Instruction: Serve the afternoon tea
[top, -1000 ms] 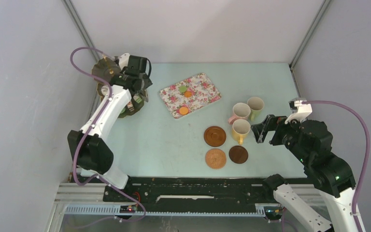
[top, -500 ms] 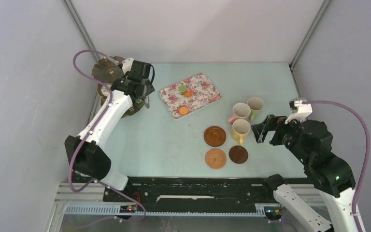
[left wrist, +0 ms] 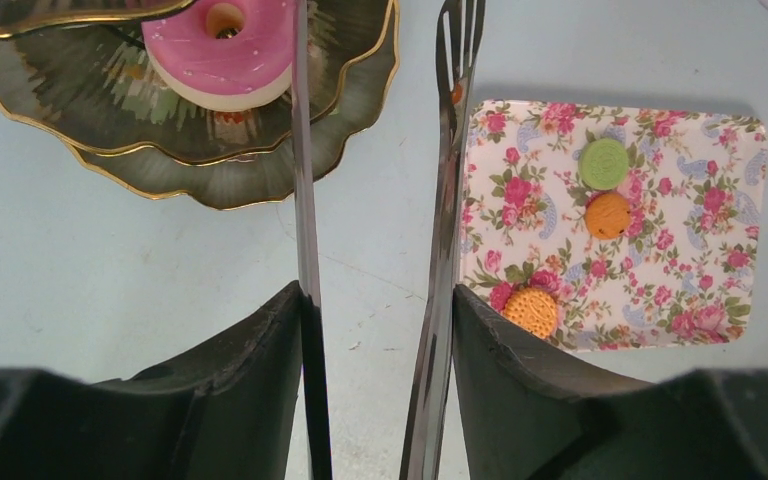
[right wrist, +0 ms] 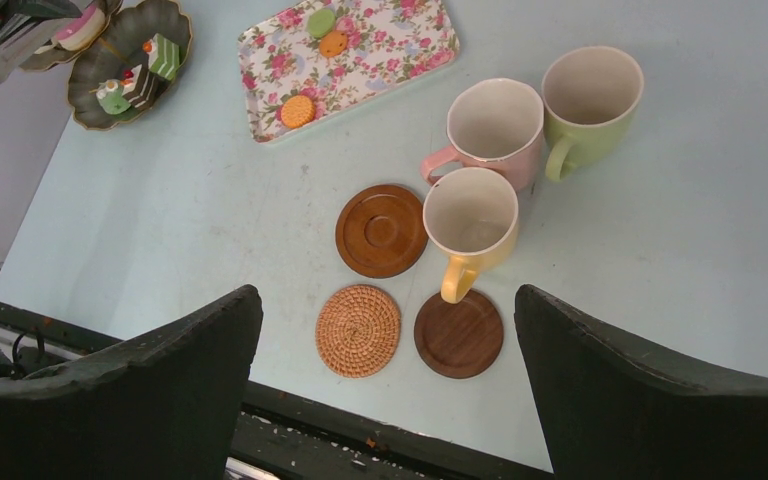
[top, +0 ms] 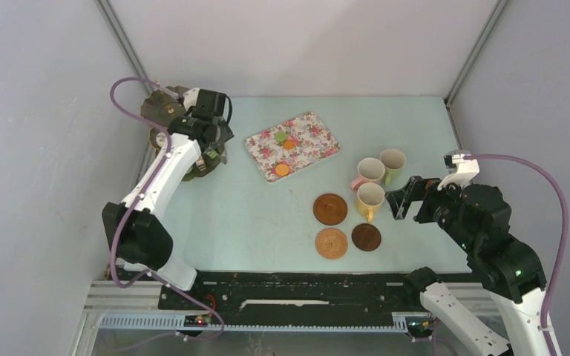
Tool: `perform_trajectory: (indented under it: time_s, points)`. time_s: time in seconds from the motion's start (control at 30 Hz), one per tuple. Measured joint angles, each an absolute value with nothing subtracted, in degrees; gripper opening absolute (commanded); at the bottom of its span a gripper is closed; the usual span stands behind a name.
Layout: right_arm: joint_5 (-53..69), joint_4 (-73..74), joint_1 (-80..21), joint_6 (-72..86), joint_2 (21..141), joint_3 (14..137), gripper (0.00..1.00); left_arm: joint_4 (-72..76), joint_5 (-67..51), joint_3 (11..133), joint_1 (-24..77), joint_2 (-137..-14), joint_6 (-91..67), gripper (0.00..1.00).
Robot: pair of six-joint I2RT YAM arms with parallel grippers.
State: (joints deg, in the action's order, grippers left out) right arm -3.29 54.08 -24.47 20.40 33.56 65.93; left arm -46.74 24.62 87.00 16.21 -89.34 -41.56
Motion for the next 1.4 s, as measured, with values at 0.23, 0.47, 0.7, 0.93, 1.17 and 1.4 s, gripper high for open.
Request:
perform_trajectory:
  time_s: [0.23,0.47,0.7,0.93,1.17,1.4]
  points:
    - [-3.29,54.06,-24.36,20.53,33.58,65.93,1.0,-46.54,24.18,87.85,14.79,-91.61,-41.52,0.55]
    - [-3.29,54.06,-24.36,20.53,33.58,65.93,1.0,-46.44,24.32,87.88,14.04,-92.16,-41.5,0.57]
    - [-3.29,54.06,-24.25,20.53,33.58,65.93,1.0,-46.68,24.73,88.25,13.3,-92.16,-40.66,0.58]
    - [-3.27,54.06,-24.25,20.56,33.76,65.93,1.0,-46.63,22.76,88.95,13.52,-91.83,-38.92,0.58]
    - [-3.22,54.06,-24.25,20.56,34.13,65.93,1.0,-45.76,19.07,87.83,14.96,-88.09,-38.96,0.58]
    - [-3.16,54.04,-24.25,20.56,34.11,65.93,1.0,-44.1,13.72,87.83,16.1,-86.89,-38.87,0.58]
